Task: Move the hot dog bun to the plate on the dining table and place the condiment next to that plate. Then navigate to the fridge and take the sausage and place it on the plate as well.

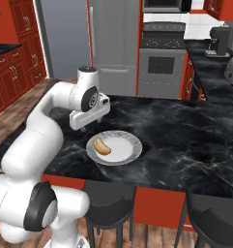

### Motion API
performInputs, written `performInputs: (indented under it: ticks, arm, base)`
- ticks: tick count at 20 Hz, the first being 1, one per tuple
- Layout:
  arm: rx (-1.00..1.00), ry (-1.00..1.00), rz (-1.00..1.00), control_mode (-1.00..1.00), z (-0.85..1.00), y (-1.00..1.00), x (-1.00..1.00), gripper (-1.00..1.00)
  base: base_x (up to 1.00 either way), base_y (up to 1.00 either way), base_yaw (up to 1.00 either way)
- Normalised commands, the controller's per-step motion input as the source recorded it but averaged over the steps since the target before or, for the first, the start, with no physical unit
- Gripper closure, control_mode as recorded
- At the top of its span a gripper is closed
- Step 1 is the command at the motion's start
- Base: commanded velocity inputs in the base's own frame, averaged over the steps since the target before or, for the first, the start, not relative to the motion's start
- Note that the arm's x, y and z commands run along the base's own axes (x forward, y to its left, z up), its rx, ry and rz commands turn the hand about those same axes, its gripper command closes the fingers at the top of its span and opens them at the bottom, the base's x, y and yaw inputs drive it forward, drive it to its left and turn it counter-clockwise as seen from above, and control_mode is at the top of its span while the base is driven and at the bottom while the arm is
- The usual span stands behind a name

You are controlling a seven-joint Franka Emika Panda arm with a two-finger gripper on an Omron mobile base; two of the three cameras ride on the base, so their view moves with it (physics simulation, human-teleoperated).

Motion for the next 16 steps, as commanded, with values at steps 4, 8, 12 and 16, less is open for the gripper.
performInputs:
  ticks: [4,8,12,16]
  arm:
    - [0.0,0.02,0.0,-1.0,0.4,0.01,-0.58,-1.0]
    - [0.0,0.0,0.0,-1.0,0.29,0.07,-0.76,-1.0]
    - [0.0,0.0,0.0,1.0,0.0,0.05,-0.25,-1.0]
    - [0.0,0.0,0.0,1.0,0.0,0.0,0.0,-1.0]
  base:
    - [0.0,0.0,0.0]
    - [0.0,0.0,0.0]
    - [-0.75,0.38,0.0]
    - [-0.89,0.92,0.11]
